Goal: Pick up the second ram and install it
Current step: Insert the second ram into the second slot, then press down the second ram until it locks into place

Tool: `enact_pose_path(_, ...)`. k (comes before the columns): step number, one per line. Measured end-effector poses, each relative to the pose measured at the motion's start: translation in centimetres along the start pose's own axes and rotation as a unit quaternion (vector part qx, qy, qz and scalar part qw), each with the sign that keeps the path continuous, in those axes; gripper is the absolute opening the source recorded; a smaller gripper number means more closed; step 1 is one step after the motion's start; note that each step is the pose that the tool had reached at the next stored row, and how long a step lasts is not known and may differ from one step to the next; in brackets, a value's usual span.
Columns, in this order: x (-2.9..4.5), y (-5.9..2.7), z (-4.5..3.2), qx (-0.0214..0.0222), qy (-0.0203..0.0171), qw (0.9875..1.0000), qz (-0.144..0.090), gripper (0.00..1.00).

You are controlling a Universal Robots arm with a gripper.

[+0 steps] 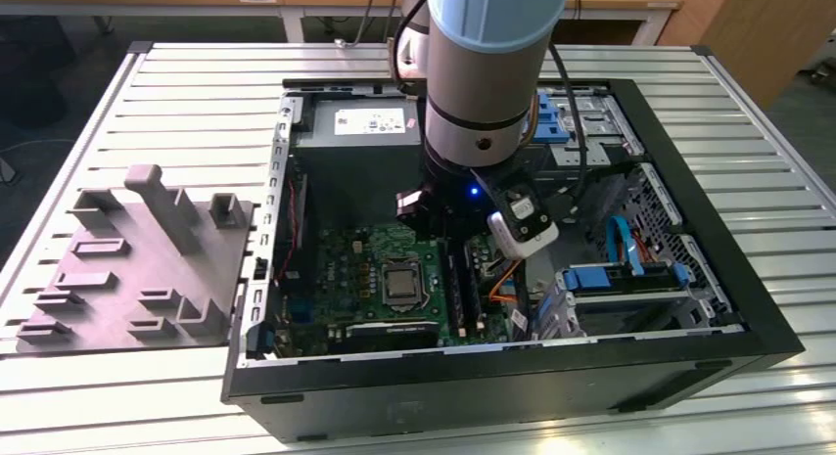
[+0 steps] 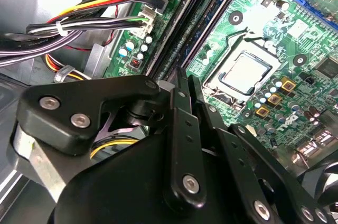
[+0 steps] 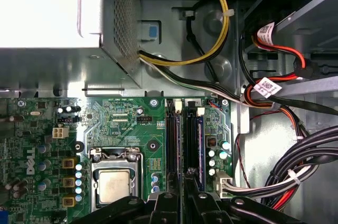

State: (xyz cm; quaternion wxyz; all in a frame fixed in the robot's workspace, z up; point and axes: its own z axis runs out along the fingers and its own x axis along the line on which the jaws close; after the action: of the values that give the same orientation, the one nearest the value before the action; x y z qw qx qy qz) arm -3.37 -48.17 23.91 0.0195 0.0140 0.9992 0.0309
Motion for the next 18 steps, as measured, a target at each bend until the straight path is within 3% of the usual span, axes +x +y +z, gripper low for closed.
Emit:
enact_pose_path(2,0.00,0.00,-0.01,0.0000,0.0000,1.0000,0.000,0.17)
enact_pose_path(3,0.00,0.00,-0.02,0.0001,0.0000,1.0000,0.000,0.11)
enact_pose_path(18,-0.01,0.11,-0.20,-0.0001,0.0001,1.0000,0.000,0.10)
